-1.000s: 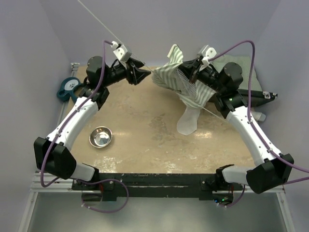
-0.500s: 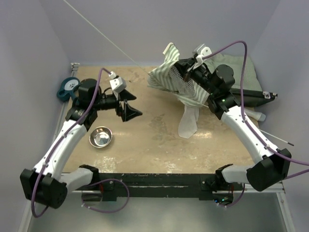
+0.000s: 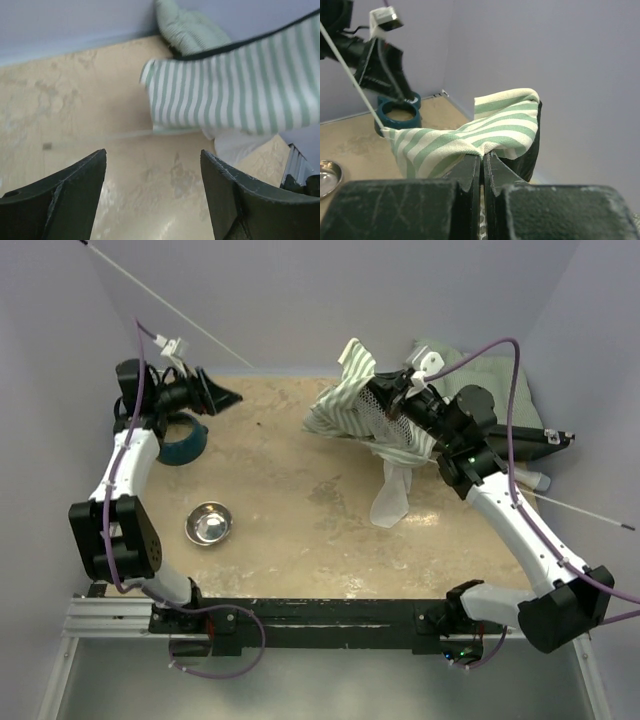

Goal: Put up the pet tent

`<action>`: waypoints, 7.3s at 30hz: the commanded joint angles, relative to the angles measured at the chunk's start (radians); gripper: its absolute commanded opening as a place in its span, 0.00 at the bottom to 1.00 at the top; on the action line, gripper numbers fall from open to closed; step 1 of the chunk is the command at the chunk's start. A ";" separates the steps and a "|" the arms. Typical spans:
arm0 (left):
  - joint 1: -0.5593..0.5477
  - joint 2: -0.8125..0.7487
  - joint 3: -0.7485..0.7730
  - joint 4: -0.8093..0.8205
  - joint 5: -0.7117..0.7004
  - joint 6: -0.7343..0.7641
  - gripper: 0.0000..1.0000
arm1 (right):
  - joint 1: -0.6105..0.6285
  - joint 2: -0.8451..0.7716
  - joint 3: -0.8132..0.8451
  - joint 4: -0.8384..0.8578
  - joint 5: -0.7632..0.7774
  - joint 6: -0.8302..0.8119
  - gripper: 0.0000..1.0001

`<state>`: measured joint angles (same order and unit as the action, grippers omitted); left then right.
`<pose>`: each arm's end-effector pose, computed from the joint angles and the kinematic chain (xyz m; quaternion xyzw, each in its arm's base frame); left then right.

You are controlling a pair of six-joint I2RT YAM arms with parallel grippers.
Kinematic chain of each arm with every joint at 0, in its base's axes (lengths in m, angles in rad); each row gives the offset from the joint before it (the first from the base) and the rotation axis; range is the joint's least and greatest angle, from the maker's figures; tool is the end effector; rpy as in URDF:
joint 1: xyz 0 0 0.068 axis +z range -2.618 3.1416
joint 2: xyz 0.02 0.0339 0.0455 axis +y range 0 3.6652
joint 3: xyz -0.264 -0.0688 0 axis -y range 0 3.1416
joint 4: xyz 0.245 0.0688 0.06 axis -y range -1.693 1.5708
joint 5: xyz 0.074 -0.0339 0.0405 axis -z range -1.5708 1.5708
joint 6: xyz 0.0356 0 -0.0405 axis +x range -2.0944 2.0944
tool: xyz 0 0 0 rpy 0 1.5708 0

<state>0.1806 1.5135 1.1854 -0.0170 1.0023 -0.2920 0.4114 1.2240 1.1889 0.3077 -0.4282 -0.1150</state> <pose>0.3436 0.0322 0.3234 0.1007 0.7622 -0.4205 0.4818 0.2504 0.1254 0.4418 -0.3171 0.5263 0.2420 0.7509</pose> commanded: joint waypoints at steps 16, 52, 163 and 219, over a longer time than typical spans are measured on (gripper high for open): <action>-0.432 0.237 0.309 0.952 0.262 -0.826 0.79 | 0.043 -0.104 -0.080 -0.078 -0.063 -0.222 0.00; -0.494 0.323 0.198 1.295 0.251 -0.943 0.00 | 0.078 -0.083 0.070 -0.362 -0.138 -0.178 0.71; -0.028 0.169 0.255 0.437 -0.054 -0.428 1.00 | -0.121 0.474 0.511 -0.265 -0.580 0.300 0.00; 0.244 -0.042 0.411 1.183 -0.353 -1.099 0.63 | -0.140 0.456 0.508 0.001 -0.391 0.577 0.00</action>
<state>0.4294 1.4536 1.5238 1.1660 0.6838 -1.3808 0.2619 1.7340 1.6859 0.2558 -0.8291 0.4633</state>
